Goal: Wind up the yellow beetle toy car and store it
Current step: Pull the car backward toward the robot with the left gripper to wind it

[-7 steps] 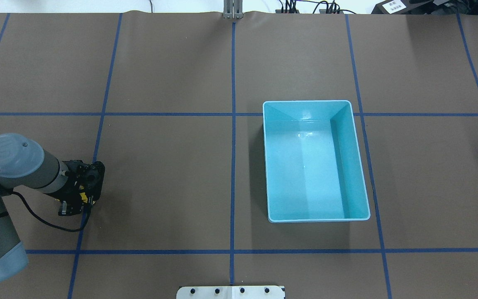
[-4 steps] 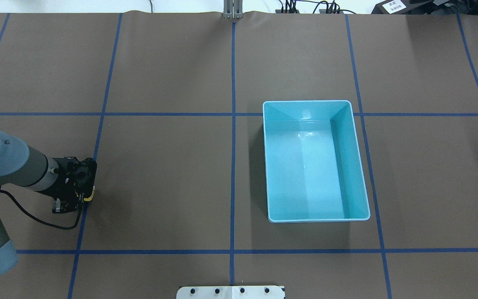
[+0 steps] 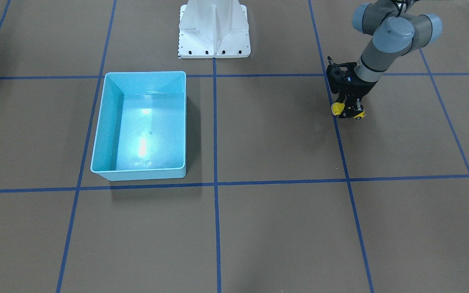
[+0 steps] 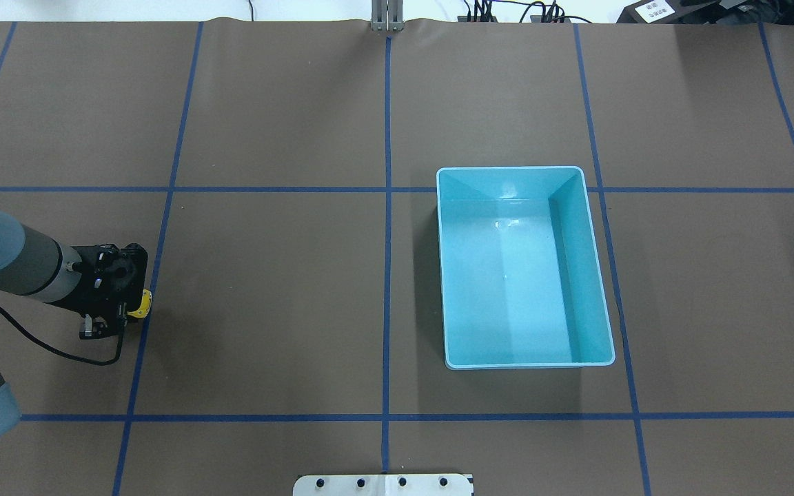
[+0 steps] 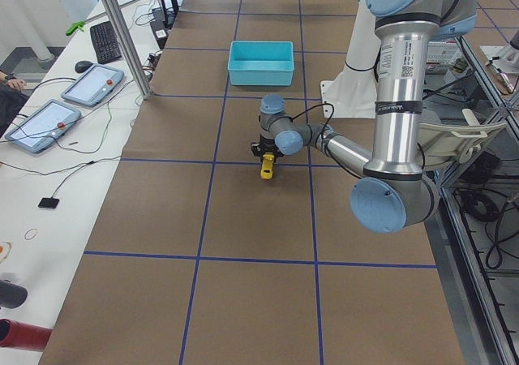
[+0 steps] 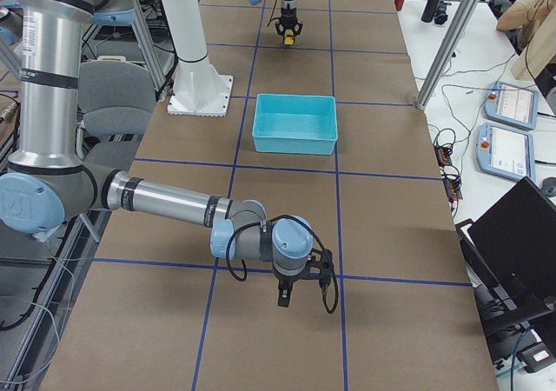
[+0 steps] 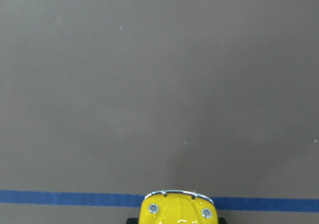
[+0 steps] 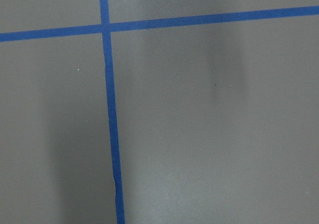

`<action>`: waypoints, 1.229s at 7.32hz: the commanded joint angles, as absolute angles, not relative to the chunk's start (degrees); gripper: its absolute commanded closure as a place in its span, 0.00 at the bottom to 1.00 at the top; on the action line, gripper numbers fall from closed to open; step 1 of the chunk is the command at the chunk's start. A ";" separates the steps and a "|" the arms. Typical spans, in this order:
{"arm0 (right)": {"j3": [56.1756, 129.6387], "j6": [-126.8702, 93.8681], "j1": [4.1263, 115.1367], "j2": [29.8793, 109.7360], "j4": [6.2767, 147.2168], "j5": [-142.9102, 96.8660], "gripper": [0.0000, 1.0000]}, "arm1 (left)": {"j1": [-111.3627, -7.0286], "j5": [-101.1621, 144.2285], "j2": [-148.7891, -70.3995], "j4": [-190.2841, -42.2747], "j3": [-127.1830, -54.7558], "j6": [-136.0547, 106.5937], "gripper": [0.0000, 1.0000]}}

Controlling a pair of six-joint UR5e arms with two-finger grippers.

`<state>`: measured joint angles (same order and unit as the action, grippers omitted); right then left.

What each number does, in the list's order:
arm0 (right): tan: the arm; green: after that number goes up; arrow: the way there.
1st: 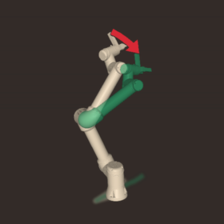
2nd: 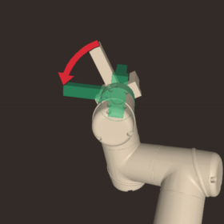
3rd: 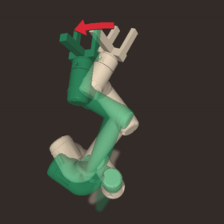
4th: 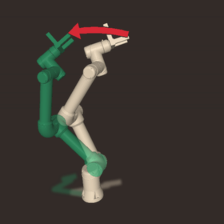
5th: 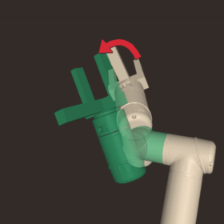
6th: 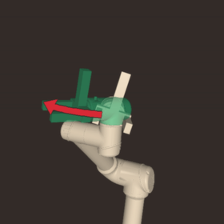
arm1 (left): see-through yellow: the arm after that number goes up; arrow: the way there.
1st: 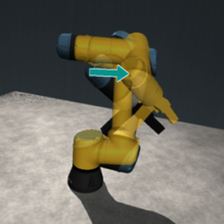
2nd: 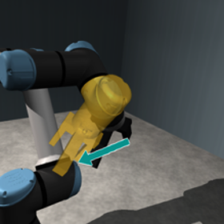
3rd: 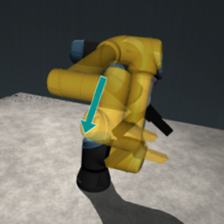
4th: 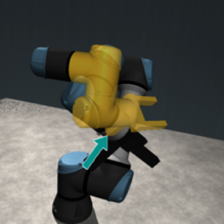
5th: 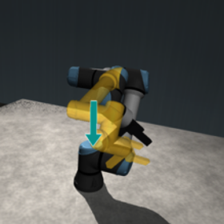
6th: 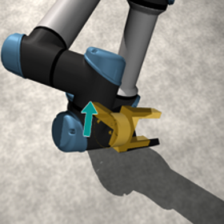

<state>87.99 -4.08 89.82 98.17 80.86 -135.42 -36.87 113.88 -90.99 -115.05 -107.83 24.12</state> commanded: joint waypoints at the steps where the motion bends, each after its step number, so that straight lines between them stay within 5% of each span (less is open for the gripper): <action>1: 88.07 -4.04 89.82 98.09 80.86 -135.53 0.00 | -37.09 114.34 -91.49 -121.24 -105.05 22.33 0.74; 9: 88.24 -3.96 89.82 98.00 80.86 -135.35 0.00 | -37.35 118.04 -92.11 -123.57 -102.40 21.27 0.74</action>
<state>88.31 -3.98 89.82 97.99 80.86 -135.38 -37.35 117.85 -92.10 -123.51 -102.90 21.20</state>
